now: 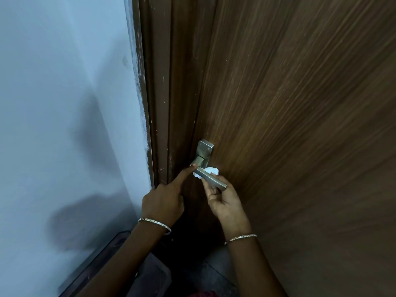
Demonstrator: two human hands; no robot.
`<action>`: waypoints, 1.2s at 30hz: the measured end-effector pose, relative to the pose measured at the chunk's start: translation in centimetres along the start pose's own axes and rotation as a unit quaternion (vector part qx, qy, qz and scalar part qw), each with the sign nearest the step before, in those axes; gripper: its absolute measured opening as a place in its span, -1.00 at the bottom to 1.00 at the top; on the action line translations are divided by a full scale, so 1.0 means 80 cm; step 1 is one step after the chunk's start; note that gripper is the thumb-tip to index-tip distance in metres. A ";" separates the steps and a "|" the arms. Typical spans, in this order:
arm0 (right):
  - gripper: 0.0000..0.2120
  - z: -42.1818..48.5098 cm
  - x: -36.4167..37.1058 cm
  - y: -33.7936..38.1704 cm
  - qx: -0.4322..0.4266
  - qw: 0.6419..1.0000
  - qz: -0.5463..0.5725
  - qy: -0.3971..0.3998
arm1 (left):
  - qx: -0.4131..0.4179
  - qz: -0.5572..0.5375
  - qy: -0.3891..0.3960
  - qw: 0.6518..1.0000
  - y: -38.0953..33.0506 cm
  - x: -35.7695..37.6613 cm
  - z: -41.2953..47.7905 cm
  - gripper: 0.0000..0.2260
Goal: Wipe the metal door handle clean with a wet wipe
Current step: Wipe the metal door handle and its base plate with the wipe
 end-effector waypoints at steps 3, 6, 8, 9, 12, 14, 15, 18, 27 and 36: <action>-0.94 0.006 0.001 0.001 0.020 1.000 0.011 -0.006 | 0.002 -0.007 0.001 1.000 -0.001 0.001 0.000 -0.23; -0.94 0.012 -0.002 -0.004 0.040 0.998 0.050 -0.011 | 0.004 -0.009 0.000 1.000 -0.001 0.000 0.001 -0.25; -0.89 0.018 -0.005 -0.010 0.041 0.996 0.076 -0.022 | 0.003 -0.003 -0.008 1.000 -0.001 0.000 0.000 -0.27; -0.87 0.020 -0.005 -0.015 0.044 0.995 0.088 -0.026 | 0.001 -0.001 -0.014 1.000 -0.002 0.000 -0.001 -0.27; -0.82 0.029 0.000 -0.029 0.071 0.988 0.137 -0.029 | 0.001 0.001 -0.021 1.000 -0.004 -0.003 -0.002 -0.26; -0.83 0.036 -0.003 -0.036 0.095 0.979 0.177 -0.016 | 0.005 0.003 -0.019 1.000 -0.004 -0.003 0.000 -0.27; -0.82 0.039 -0.005 -0.041 0.104 0.978 0.183 -0.002 | 0.006 0.004 -0.022 1.000 -0.004 -0.003 0.001 -0.28; -0.81 0.044 -0.001 -0.060 0.117 0.980 0.158 0.033 | -0.003 0.013 -0.036 0.999 -0.005 -0.003 0.001 -0.31; -0.82 0.060 0.007 -0.068 0.128 0.987 0.091 0.037 | 0.006 0.012 -0.046 0.999 -0.009 -0.002 -0.003 -0.33; -0.87 0.028 -0.023 -0.024 0.086 0.993 0.057 0.050 | -0.005 0.005 -0.008 1.000 -0.008 -0.002 -0.005 -0.21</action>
Point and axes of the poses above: each hand's wrist, its own z-axis towards the middle knuckle, its own x-axis out of the palm, y = z × x, the point moved 3 cm from there along z, towards the middle knuckle, and after that the axes turned 7 degrees about z, right-handed, at the moved point
